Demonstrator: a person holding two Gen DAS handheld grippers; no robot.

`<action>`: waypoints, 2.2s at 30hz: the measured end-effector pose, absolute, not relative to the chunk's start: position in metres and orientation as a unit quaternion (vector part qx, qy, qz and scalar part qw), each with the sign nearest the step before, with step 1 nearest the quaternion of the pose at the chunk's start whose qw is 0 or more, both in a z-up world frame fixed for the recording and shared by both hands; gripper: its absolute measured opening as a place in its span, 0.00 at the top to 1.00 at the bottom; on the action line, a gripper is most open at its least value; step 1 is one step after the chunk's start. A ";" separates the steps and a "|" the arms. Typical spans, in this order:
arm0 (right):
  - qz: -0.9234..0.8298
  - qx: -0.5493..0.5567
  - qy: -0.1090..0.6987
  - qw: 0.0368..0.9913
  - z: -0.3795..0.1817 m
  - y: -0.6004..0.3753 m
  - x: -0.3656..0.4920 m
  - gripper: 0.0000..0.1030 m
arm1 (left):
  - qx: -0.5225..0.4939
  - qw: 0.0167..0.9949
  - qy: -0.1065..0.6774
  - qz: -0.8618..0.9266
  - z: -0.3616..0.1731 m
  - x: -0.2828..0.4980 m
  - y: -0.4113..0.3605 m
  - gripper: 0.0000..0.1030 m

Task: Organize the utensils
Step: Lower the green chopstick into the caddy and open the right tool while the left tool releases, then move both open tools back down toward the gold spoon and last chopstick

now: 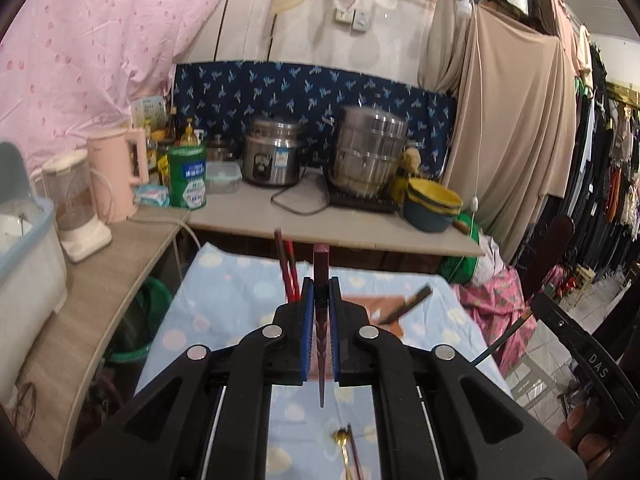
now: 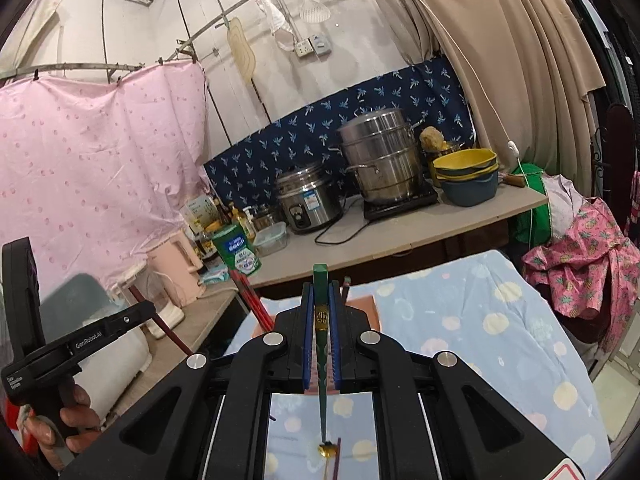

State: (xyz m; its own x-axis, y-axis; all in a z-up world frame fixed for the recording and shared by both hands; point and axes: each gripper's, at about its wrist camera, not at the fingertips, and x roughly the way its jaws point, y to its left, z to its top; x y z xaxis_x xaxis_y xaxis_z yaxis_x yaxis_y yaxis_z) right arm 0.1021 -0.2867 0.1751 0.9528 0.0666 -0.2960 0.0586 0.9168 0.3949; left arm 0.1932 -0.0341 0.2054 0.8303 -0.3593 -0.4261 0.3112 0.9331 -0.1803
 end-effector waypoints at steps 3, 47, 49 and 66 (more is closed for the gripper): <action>0.006 0.221 0.129 0.967 0.190 -0.294 0.121 0.93 | -0.056 0.962 0.206 -0.171 0.225 0.207 -0.039 0.93; -0.022 0.208 0.202 0.957 0.144 -0.285 0.255 0.86 | -0.047 0.951 0.260 -0.159 0.175 0.301 -0.071 0.91; -0.025 0.207 0.200 0.957 0.145 -0.285 0.254 0.80 | -0.047 0.952 0.259 -0.155 0.173 0.301 -0.071 0.73; -0.008 0.208 0.207 0.956 0.144 -0.277 0.199 0.68 | -0.050 0.949 0.272 -0.149 0.158 0.265 -0.055 0.55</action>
